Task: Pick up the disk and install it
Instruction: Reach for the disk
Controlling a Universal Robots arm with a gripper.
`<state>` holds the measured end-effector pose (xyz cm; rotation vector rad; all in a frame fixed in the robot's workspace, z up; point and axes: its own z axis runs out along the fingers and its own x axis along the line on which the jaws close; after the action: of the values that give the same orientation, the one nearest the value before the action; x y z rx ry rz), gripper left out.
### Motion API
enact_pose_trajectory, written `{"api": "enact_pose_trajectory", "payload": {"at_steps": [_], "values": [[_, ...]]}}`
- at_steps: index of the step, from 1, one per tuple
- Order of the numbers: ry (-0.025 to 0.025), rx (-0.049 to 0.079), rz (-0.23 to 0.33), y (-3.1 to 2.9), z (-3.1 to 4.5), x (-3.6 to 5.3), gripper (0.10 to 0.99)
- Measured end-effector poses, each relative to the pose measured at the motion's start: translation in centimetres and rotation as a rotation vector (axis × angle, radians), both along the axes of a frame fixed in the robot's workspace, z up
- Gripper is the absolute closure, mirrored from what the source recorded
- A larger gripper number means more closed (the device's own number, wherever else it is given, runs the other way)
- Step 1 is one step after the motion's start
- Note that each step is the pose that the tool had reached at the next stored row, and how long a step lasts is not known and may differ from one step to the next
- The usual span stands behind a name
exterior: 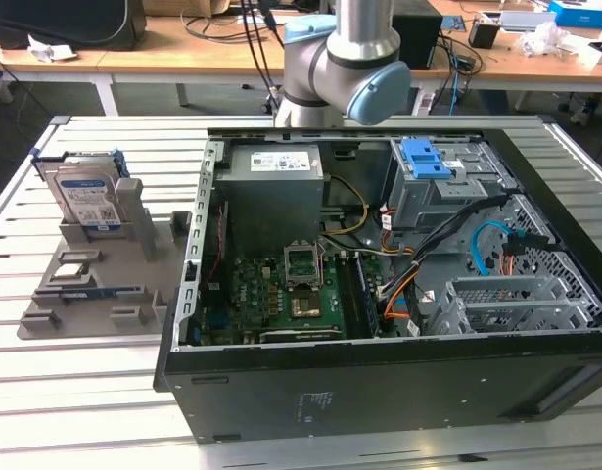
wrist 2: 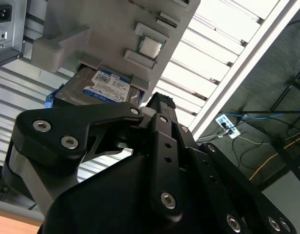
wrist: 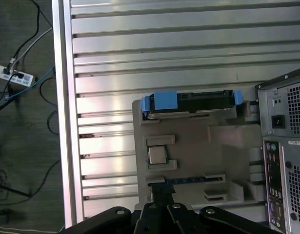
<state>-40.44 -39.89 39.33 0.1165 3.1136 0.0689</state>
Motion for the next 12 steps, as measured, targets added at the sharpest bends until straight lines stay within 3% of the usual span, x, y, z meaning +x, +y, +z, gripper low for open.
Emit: {"api": "enact_pose_trajectory", "payload": {"at_steps": [4,6,12], "values": [[0.0001,0.000,0.000,0.22,0.00,-0.52,0.980],[0.0001,-0.002,0.000,0.68,0.01,-0.52,0.980],[0.0000,-0.027,0.000,3.02,0.00,-0.52,0.980]]}}
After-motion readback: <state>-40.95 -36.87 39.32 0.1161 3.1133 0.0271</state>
